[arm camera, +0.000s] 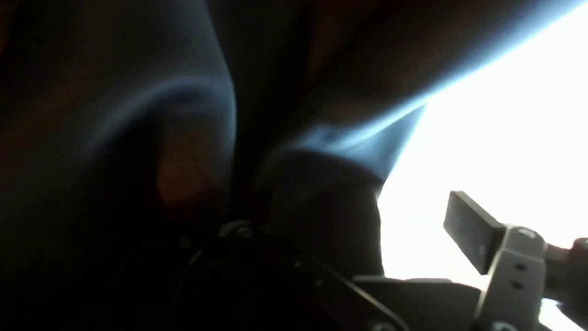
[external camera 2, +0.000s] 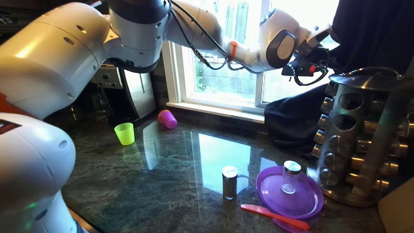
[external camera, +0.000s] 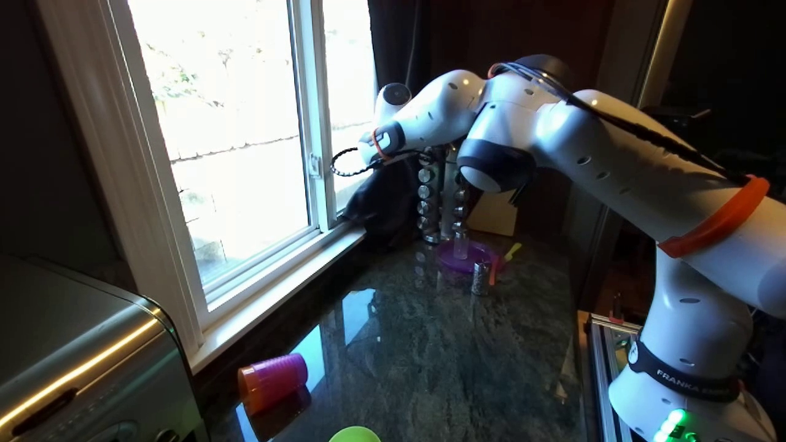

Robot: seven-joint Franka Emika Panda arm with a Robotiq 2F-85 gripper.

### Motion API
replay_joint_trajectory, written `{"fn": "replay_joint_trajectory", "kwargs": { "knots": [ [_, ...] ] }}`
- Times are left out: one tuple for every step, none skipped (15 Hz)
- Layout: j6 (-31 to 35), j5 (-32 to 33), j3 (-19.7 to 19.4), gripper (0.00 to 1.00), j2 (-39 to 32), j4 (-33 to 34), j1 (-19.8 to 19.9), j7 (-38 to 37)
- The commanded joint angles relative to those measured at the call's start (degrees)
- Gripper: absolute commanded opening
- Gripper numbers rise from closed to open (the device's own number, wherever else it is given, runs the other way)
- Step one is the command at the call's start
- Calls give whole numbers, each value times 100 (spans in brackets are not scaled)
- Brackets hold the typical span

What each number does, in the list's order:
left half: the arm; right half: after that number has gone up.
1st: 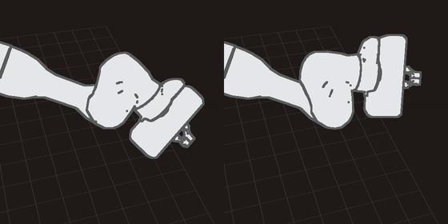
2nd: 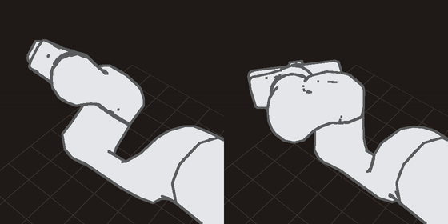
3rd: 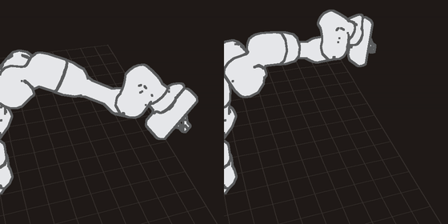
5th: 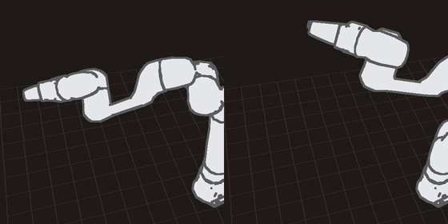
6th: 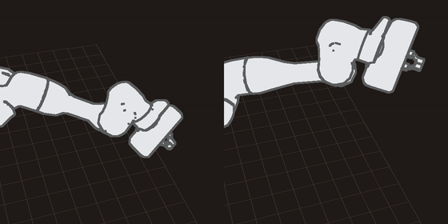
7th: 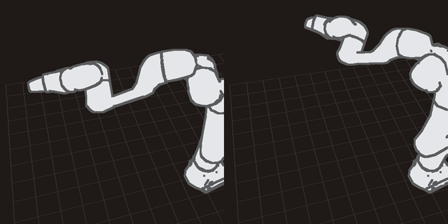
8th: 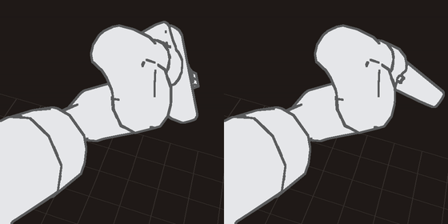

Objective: Move the curtain to the right

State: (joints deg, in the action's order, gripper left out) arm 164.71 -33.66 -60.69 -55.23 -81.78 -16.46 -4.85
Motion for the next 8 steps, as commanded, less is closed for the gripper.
{"fn": "replay_joint_trajectory", "kwargs": {
  "knots": [
    [-182, 76, 505, 100, 1185, -855, -407, 1244],
    [-269, 104, 529, 100, 1383, -1014, -509, 1479],
    [-387, 105, 562, 100, 1605, -1163, -614, 1694],
    [-498, 119, 552, 100, 1845, -1368, -768, 1903],
    [-662, 128, 521, 100, 2067, -1527, -914, 2076],
    [-830, 144, 467, 100, 2282, -1687, -1072, 2236],
    [-1010, 159, 423, 100, 2489, -1829, -1211, 2382],
    [-1192, 176, 392, 100, 2699, -1959, -1332, 2532]
  ]
}}
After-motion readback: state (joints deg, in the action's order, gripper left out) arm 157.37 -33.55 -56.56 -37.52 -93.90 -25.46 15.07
